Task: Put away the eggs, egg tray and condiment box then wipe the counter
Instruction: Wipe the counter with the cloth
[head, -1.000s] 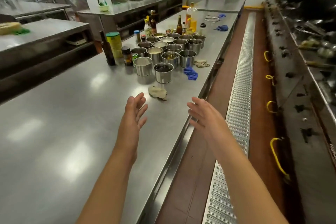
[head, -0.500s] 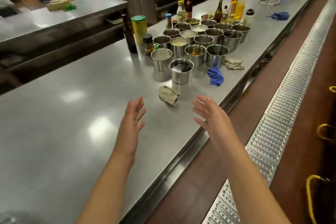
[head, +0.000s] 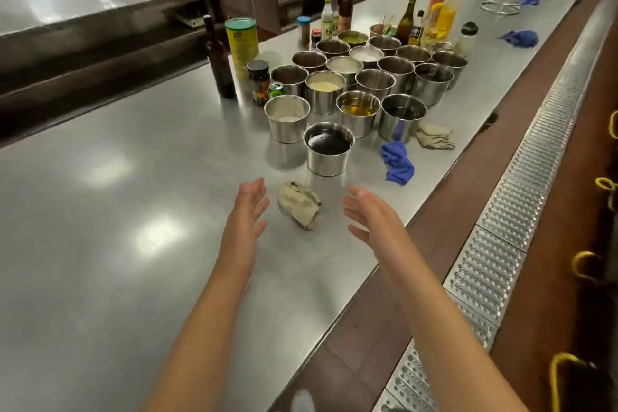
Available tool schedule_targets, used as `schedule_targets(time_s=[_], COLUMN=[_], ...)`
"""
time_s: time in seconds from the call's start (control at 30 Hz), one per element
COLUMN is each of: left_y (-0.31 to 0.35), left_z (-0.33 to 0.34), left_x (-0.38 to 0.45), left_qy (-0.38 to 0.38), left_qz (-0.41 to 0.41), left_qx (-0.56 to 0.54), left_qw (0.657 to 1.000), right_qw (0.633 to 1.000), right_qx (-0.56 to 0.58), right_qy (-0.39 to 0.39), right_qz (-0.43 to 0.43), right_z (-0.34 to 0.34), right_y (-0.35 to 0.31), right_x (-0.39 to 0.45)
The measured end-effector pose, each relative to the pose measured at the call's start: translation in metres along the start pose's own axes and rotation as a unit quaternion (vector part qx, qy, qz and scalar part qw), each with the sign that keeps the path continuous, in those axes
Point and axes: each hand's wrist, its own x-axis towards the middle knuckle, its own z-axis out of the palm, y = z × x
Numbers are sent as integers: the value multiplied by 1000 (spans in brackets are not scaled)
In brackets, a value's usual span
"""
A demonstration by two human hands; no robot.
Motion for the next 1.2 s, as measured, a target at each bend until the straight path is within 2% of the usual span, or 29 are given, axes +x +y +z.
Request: schedule_targets(time_s=[0.17,0.47,0.53,0.6,0.67,0.9,1.0,1.2], left_y=[-11,-35,-42,-49,-56,-70,-70,-91], left_z=[3,35,44,50,55,67,64,63], left_x=[25,50,52,55,58,63,58,33], left_qy=[33,167,207,235,252,288,312,330], left_qz=[-16,-81,-82,-82,-90,-178,-208,-209], left_qx=[7,-24,-29,-45,-60,-94,-124,-108], left_qw=[999,982,975,967,962,936,919,914], right_qw=[997,974,954,916,882,807,792,766], right_qx=[-62,-176,-256,-365,-427,-535,-551,-572], right_qy=[-35,-146,-150,-160,-184,-211,-226,-262], right_qz=[6,-9,-30,-50,-68,-138,-135,-134], right_z=[13,13,10,9,12,39,51,59], right_y=[4,38,54,71,86,108,111,120], right_x=[48,153,178,200,218,265,283,298])
